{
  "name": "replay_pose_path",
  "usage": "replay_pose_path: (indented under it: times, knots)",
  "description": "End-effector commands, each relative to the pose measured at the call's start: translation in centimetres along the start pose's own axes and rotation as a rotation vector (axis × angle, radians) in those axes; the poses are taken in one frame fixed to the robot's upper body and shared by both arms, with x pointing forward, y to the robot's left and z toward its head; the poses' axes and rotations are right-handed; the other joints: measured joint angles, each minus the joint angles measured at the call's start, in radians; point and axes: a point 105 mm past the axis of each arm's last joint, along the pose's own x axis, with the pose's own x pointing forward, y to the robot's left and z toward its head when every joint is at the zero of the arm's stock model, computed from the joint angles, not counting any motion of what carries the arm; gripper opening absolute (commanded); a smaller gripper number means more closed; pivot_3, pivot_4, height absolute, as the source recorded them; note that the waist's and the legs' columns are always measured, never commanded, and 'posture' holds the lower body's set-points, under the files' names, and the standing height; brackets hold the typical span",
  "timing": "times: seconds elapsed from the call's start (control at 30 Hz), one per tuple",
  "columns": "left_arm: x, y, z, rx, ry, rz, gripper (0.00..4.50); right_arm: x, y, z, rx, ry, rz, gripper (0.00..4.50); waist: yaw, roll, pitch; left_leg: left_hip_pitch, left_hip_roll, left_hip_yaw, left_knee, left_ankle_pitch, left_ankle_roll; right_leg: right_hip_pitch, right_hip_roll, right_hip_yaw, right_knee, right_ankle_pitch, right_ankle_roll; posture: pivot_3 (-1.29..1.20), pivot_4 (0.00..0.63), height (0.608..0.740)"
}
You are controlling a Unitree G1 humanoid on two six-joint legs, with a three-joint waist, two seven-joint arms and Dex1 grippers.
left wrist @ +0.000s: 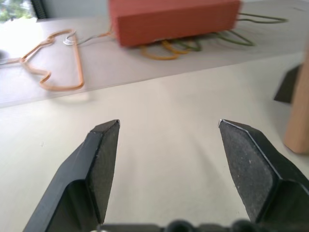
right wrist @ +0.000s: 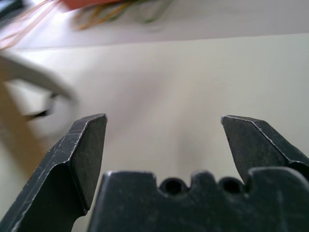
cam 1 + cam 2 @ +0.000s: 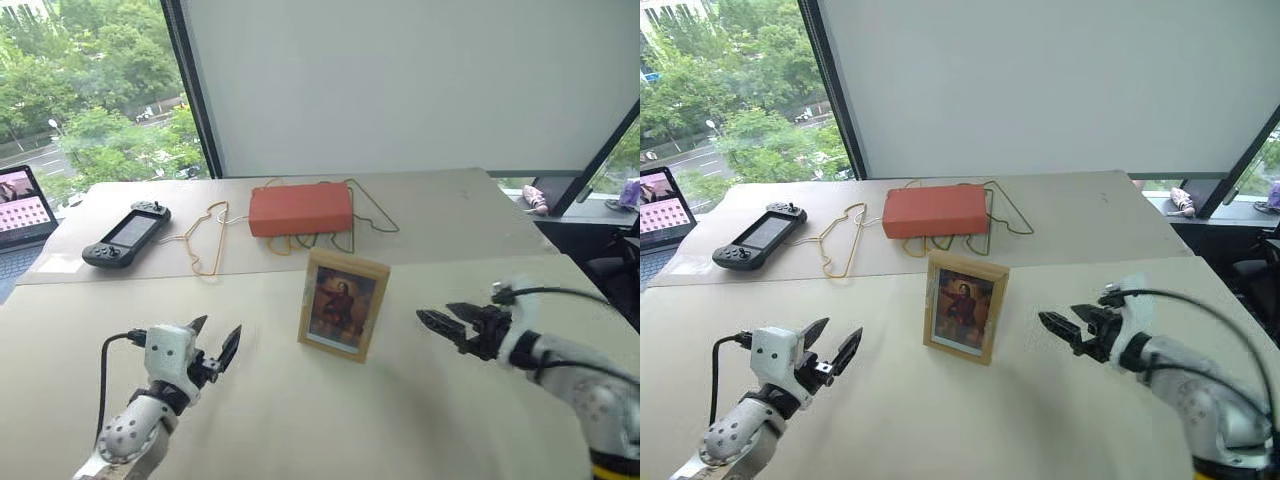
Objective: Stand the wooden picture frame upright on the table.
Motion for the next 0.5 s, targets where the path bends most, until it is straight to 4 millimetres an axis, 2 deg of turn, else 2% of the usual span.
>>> replay_pose_path:
  times: [0.03,0.27,0.5]
  knots:
    - [0.2,0.1,1.1,0.011,-0.033,0.053,3.52,-0.9,-1.7,1.6,-0.079,-0.156,-0.219,4.39,-0.001,0.000,0.000,0.001,-0.001,0.000,0.000,0.000,0.000,0.001,0.000,0.000,-0.001,0.000,0.000,0.00,0.150,0.740]
    - [0.8,-0.1,-0.3,-0.023,0.010,0.079,3.52,-1.2,-1.3,-1.7,-0.133,-0.197,-0.321,4.39,-0.007,0.000,0.000,0.002,0.000,0.000,-0.002,0.000,0.000,0.001,0.001,0.001,-0.003,0.000,0.000,0.00,0.150,0.740]
    - [1.1,-0.1,-0.5,-0.029,0.003,0.086,3.52,-0.9,-1.2,-2.2,-0.143,-0.216,-0.332,4.39,-0.006,0.000,0.000,0.004,0.000,0.001,-0.002,0.000,0.000,0.003,0.001,0.001,-0.003,0.000,0.000,0.00,0.150,0.740]
